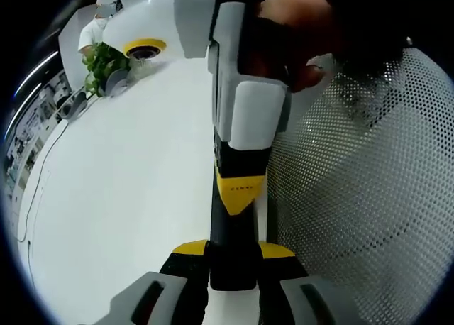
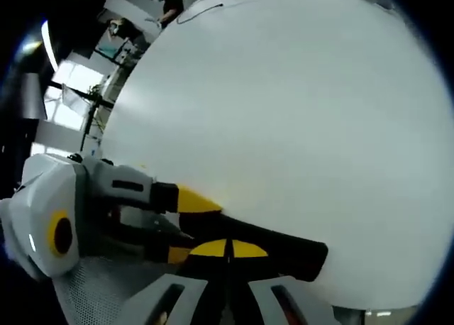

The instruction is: Press the specified remote control buttons in sequence, fully releasing each button before pressing the next.

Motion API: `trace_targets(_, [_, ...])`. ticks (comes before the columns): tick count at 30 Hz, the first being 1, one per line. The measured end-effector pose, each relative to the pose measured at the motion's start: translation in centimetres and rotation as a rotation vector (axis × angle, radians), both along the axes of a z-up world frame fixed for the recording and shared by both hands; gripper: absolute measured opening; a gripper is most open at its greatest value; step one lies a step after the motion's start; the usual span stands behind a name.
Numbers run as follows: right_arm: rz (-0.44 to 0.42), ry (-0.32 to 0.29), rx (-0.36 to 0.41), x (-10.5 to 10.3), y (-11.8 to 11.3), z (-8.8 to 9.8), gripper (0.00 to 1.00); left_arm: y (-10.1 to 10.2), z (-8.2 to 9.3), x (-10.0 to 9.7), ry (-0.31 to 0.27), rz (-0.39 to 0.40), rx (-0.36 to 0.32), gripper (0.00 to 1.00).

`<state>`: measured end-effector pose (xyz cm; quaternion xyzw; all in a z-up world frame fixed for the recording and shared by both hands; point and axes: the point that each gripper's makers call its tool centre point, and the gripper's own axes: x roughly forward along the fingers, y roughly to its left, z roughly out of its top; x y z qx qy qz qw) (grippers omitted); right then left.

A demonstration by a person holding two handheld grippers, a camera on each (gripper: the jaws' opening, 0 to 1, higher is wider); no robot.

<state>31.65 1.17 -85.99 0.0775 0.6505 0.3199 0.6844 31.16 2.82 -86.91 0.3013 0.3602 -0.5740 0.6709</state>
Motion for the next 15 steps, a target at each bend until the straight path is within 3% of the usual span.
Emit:
trace_targets(5, [-0.015,0.017,0.008,-0.1,0.1,0.1,0.00,0.0,0.0,0.0,-0.003,-0.006,0.006,0.25])
trace_targets(8, [0.045,-0.028,-0.017,-0.1,0.4,0.1,0.00,0.1,0.0,0.0,-0.003,-0.007,0.008,0.25])
trace_targets(12, [0.063,-0.029,0.035,-0.4,1.6,0.5,0.00,0.1,0.0,0.0,-0.003,-0.006,0.008,0.25])
trace_targets(15, [0.109,-0.039,0.022,-0.7,1.9,0.1,0.00,0.1,0.0,-0.1,-0.003,-0.006,0.007,0.25])
